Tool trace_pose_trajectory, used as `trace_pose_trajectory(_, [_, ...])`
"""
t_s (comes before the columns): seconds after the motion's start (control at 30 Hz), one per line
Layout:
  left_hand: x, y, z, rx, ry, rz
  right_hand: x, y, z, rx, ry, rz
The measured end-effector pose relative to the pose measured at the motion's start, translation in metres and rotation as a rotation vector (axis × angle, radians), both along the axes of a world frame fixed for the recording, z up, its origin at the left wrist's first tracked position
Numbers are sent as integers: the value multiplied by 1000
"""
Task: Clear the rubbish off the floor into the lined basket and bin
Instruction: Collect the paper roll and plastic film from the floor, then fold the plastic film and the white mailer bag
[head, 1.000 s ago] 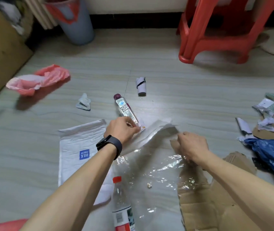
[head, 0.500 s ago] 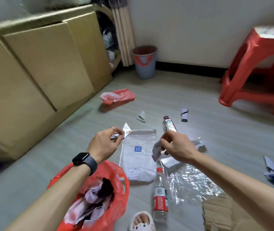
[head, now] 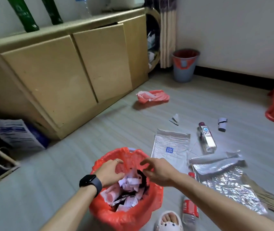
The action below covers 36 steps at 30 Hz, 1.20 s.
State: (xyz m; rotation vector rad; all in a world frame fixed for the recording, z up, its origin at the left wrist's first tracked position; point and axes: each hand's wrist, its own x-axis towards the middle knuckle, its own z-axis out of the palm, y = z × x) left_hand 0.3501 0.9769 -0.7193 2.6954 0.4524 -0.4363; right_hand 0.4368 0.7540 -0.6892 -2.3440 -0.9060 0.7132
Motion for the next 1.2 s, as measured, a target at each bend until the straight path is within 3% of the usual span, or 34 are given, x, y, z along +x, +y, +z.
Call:
trace_pose_trajectory(0.2, [29, -25, -1, -4, -91, -68, 36, -74, -5, -180, -48, -85])
trace_pose_trajectory(0.43, [98, -119, 7, -78, -285, -247, 82, -197, -10, -272, -126, -304])
trace_pose_trajectory(0.6, [147, -194, -23, -96, -170, -397, 93, -272, -59, -232, -65, -559])
trace_pose_trajectory(0.77, [183, -265, -94, -90, -33, -523, 92, -333, -136, -324, 64, -717])
trace_pose_trajectory(1.0, [219, -329, -184, 147, 75, -620, 87, -361, -222, -551, 238, -959])
trace_pose_trajectory(1.2, [250, -333, -213, 397, 47, -627, 82, -366, -252, -621, 134, -958])
